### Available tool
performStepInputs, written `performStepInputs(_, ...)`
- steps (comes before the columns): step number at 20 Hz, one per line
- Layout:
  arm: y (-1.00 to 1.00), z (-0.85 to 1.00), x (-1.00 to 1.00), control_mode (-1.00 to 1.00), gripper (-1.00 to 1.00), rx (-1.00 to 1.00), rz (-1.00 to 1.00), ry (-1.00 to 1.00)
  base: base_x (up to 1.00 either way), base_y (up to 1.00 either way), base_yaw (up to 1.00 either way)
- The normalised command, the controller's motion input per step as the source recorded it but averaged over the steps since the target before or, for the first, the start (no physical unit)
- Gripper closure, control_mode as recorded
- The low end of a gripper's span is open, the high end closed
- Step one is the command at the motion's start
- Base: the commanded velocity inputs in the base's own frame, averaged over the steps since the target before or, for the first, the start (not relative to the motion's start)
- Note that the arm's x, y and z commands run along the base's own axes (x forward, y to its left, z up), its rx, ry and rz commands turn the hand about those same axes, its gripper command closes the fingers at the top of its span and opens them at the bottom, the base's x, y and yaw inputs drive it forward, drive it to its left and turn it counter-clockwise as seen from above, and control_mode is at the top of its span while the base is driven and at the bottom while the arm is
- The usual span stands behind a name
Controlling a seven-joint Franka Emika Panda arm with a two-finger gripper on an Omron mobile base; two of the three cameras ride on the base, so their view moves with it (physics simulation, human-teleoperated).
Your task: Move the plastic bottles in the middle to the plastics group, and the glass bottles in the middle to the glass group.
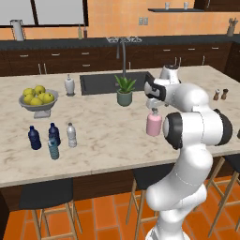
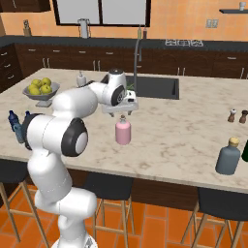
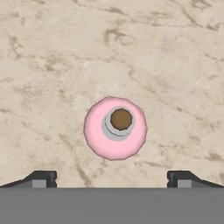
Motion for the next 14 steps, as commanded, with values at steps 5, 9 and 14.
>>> performStepInputs(5, 0.05, 0.0, 0.0, -1.0, -1.0, 0.03, -0.03, 0.09, 0.0, 0.0, 0.0)
performStepInputs(9, 0.07, -0.08, 0.02, -1.0, -1.0, 0.03, -0.04, 0.07, 0.0, 0.0, 0.0)
performStepInputs(14, 0.0, -0.29, 0.22, -1.0, -1.0, 0.0, -0.02, 0.03, 0.0, 0.0, 0.0)
